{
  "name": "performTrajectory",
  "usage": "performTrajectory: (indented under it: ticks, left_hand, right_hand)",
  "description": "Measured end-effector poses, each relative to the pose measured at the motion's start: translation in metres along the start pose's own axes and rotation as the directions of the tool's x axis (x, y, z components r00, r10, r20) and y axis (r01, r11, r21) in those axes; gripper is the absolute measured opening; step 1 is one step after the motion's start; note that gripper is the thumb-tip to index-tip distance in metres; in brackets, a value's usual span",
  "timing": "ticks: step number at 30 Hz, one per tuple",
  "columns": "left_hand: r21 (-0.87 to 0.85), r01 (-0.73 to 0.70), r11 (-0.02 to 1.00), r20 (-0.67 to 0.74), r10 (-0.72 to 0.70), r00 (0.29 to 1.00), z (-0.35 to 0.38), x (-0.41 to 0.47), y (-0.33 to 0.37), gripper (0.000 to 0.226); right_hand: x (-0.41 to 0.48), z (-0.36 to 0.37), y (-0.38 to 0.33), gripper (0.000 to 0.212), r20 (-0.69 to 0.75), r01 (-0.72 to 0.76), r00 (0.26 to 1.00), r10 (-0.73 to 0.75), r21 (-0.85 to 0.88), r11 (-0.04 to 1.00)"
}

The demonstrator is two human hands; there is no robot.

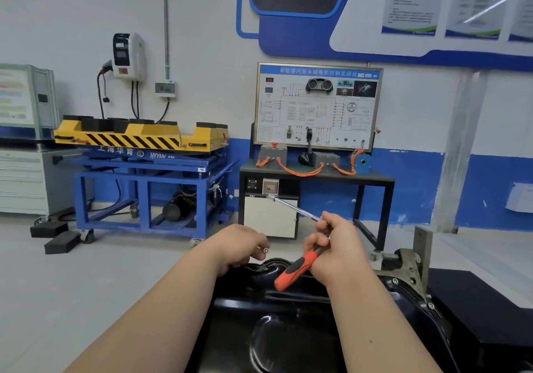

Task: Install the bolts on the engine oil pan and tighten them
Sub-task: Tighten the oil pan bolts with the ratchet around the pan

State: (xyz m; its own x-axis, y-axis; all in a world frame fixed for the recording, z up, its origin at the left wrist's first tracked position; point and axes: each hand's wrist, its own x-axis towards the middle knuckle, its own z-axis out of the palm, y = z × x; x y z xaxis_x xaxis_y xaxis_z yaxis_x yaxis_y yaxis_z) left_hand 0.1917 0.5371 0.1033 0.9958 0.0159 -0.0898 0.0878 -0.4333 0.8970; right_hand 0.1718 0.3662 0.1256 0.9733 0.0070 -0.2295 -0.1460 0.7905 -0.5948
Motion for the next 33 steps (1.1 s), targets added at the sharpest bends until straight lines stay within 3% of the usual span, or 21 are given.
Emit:
performTrajectory:
  ticks: [12, 16, 20, 26, 31, 33]
  left_hand:
    - [0.301, -0.072, 0.951, 0.147, 0.028, 0.989, -0.003, 0.003, 0.007, 0.016]
    - [0.414, -0.081, 0.907, 0.126, 0.031, 0.992, -0.005, 0.007, 0.002, 0.021]
    - [0.421, -0.08, 0.903, 0.103, 0.04, 0.994, -0.003, 0.006, 0.0, 0.022]
    - [0.506, -0.1, 0.857, 0.054, 0.084, 0.995, 0.0, 0.005, 0.0, 0.008]
    - [0.514, -0.065, 0.855, 0.047, 0.047, 0.998, 0.001, 0.001, 0.003, 0.006]
    - [0.509, -0.056, 0.859, 0.041, 0.041, 0.998, 0.002, -0.001, 0.004, 0.006]
  right_hand:
    - [0.0, 0.001, 0.0, 0.01, -0.007, 0.017, 1.0, -0.017, -0.026, 1.0]
    - [-0.002, 0.002, 0.0, 0.01, -0.006, 0.031, 0.999, -0.031, -0.037, 0.999]
    - [-0.003, 0.003, 0.0, 0.011, -0.001, 0.046, 0.999, -0.046, -0.05, 0.998]
    - [-0.005, 0.002, 0.001, 0.011, -0.004, 0.068, 0.998, -0.069, -0.087, 0.994]
    - [-0.015, 0.012, -0.001, 0.009, 0.139, 0.245, 0.967, -0.215, -0.263, 0.933]
    - [-0.027, 0.022, -0.011, 0.005, 0.277, 0.43, 0.901, -0.333, -0.469, 0.772]
